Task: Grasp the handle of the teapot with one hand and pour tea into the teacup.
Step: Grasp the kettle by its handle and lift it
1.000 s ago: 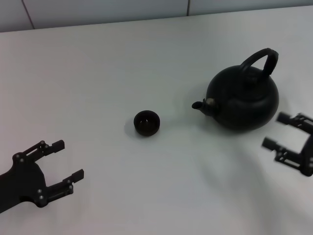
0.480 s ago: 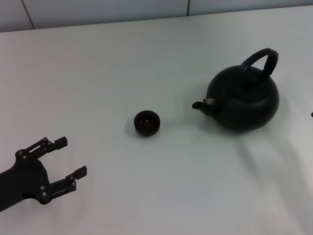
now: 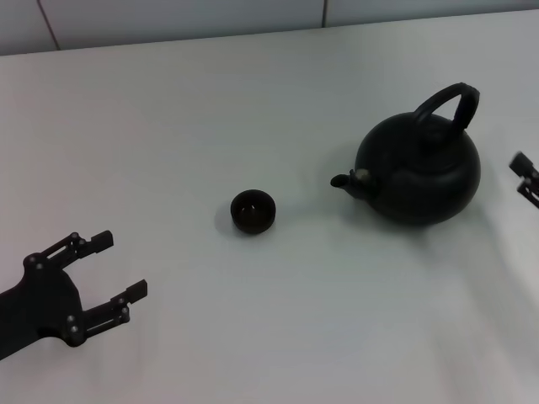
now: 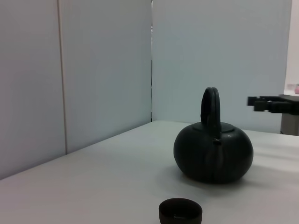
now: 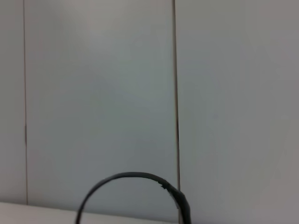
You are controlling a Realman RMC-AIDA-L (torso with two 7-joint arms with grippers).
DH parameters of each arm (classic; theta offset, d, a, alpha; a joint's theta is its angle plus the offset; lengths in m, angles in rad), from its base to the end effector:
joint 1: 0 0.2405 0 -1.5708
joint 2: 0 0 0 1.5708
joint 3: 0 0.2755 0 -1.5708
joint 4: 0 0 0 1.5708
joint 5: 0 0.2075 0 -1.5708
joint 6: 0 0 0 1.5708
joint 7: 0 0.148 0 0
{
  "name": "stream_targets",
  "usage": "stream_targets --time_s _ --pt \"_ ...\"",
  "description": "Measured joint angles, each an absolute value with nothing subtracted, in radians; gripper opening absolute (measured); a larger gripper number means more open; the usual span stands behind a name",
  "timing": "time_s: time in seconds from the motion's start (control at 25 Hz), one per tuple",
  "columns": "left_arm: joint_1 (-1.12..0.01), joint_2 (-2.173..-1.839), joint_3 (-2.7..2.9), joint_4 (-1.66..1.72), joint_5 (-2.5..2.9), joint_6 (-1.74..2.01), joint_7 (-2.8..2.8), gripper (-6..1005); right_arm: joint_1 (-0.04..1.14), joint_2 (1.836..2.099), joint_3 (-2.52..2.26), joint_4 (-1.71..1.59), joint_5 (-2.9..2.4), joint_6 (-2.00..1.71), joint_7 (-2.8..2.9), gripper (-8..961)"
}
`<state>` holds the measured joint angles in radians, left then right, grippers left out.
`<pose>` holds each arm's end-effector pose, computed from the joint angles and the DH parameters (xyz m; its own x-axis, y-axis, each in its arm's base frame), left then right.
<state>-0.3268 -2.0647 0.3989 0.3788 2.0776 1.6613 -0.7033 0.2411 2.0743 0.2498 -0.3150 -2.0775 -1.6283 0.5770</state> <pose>-0.3431 0.2439 -0.0279 0.8128 0.0843 0.5764 0.3444 -0.8676 -0.3587 0.3959 0.2279 0.0280 0.7232 0.0108 -0.6906 -0.6378 -0.3734 -0.6737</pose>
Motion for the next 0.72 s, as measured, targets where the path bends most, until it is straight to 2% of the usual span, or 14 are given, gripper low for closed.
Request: stream_targets --time_s 0.2,0.72 --pt "-0.323 -2.065 0.399 0.377 2.071 1.661 -0.703 808 0.313 2.07 0.248 -0.335 -2.079 -1.564 0.603 728" --pt "-0.322 -2.066 0.396 0.376 2.069 1.661 -0.707 808 0.407 2.073 0.19 -0.339 -2.083 -1.445 0.616 729"
